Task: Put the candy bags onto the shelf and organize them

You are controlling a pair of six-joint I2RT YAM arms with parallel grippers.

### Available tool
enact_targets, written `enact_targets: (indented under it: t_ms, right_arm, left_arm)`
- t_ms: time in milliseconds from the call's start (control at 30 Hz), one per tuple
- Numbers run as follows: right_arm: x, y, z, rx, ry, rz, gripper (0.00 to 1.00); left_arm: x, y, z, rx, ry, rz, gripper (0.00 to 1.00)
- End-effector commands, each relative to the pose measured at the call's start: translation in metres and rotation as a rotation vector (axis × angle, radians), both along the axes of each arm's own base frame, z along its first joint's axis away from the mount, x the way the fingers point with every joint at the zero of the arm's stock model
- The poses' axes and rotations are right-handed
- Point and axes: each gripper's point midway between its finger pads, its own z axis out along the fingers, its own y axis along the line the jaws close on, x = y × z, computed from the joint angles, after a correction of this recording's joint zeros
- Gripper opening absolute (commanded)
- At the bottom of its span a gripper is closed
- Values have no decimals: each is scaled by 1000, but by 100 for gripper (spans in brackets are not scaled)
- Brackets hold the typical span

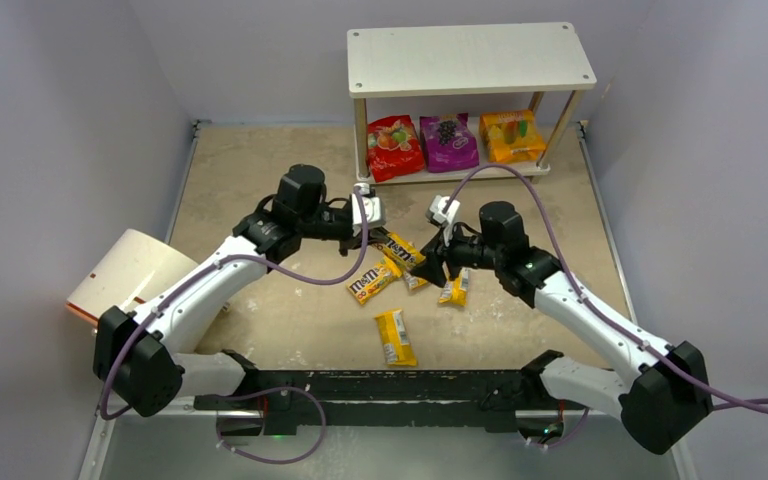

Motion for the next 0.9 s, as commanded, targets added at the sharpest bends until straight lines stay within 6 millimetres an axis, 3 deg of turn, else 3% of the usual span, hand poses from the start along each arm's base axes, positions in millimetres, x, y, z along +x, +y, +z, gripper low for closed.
enact_targets:
  t_ms: [0,67,167,200,233,267,300,367,433,467,567,633,733,867]
  right_arm:
    - [-14,9,2,39,21,87,44]
    - [-12,10,8,66,24,67,23]
    - [-11,16,27,126,30,63,14]
    - [-10,17,31,142,59,36,13]
    - [-10,17,33,156,105,7,12]
    - [-10,17,35,170,149,-23,11]
    - [-5,16,39,182,169,-70,10]
    - [3,15,52,210,203,-155,7]
    - [14,15,71,250,204,-218,2]
    - [19,15,84,270,194,-235,1]
    - [40,24,132,339,141,-260,1]
    - [57,33,159,369,122,-267,1]
    - [88,50,193,418,123,-272,1]
    - [152,49,226,502,183,-334,1]
  left_arm:
    - [-1,-6,26,-43,-75,-50,0]
    - [1,-5,26,-38,-81,-39,0]
    - [2,-5,33,-60,-58,-7,3]
    - [4,-5,40,-76,-54,16,25]
    - [7,-3,47,-100,-45,62,64]
    - [10,0,57,-137,-24,124,80]
    - [15,5,67,-167,-27,195,83]
    - [27,25,96,-265,-16,394,87]
    - [38,63,124,-393,12,663,89]
    - [46,93,133,-462,18,848,90]
    - [39,144,140,-650,44,1092,95]
    - [32,157,140,-709,28,1118,95]
    - [33,162,120,-660,86,1177,96]
    - [43,160,94,-589,179,1255,96]
